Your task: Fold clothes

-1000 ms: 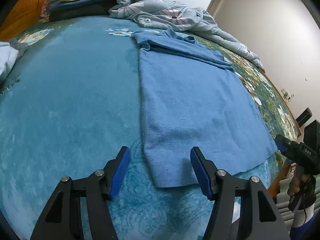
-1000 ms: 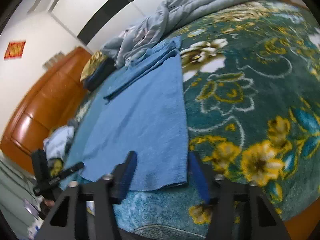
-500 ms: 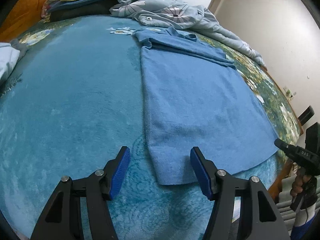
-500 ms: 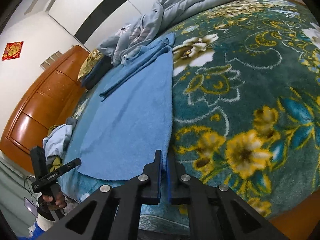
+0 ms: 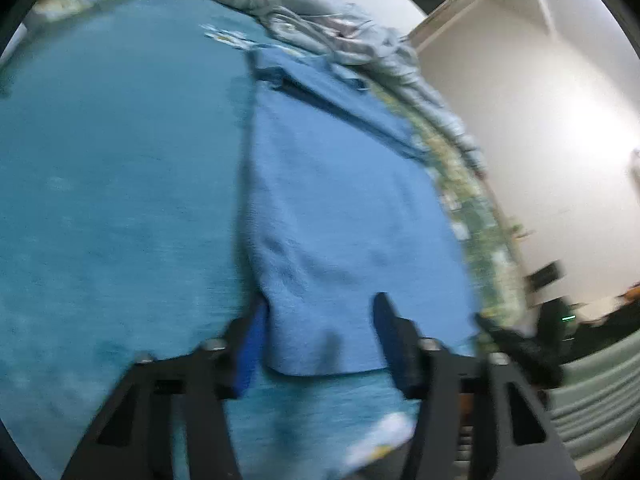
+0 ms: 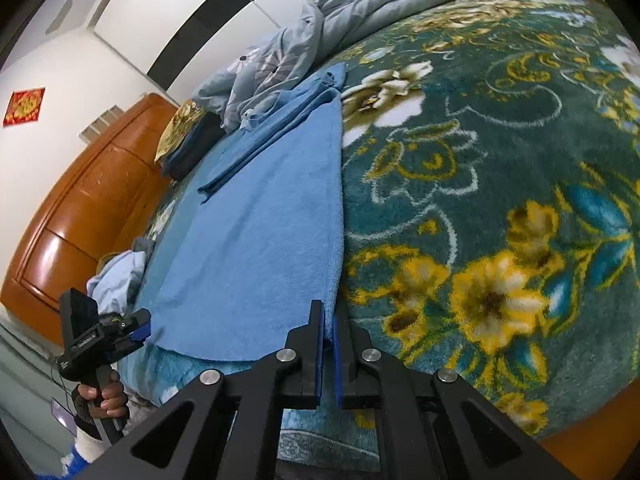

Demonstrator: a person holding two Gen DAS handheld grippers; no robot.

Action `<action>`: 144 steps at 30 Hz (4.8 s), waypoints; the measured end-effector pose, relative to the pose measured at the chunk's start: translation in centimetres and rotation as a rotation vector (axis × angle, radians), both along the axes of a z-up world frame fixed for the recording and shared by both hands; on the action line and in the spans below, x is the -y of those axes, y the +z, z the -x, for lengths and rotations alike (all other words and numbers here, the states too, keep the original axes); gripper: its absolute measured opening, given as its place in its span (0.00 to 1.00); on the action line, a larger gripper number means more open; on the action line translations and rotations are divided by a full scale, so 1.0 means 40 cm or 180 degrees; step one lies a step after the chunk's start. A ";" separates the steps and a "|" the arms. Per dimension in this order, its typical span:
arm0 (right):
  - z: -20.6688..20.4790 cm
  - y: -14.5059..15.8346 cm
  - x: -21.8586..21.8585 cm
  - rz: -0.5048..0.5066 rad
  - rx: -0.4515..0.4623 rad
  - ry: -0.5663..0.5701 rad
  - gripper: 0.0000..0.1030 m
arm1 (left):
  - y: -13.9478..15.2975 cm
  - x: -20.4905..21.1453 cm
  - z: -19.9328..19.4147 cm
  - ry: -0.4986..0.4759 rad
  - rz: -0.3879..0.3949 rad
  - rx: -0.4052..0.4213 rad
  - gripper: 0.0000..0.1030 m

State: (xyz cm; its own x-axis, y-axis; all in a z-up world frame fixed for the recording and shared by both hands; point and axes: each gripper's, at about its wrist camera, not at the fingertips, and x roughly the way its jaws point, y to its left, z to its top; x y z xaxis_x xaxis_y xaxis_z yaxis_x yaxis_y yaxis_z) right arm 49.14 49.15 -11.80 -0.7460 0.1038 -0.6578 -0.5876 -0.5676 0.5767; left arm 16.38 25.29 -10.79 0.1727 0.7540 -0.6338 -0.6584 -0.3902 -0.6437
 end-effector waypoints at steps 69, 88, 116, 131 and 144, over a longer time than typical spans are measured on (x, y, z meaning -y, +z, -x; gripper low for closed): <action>0.016 -0.020 -0.054 0.0368 -0.0294 0.0157 0.08 | -0.027 0.061 0.083 -0.0047 -0.0770 0.0687 0.40; 0.015 -0.030 -0.061 0.0396 -0.0340 0.0160 0.08 | 0.004 0.032 0.087 0.0270 -0.0368 0.0252 0.41; 0.030 -0.026 -0.066 0.0366 -0.0333 0.0299 0.04 | -0.043 0.011 0.077 0.0006 -0.0137 0.0374 0.43; 0.014 -0.025 -0.092 0.0332 -0.0260 0.0123 0.04 | -0.048 0.000 0.081 -0.0108 -0.0285 0.0470 0.45; 0.015 -0.030 -0.098 0.0410 -0.0248 0.0103 0.04 | -0.013 -0.074 0.046 -0.0242 -0.0577 0.0283 0.45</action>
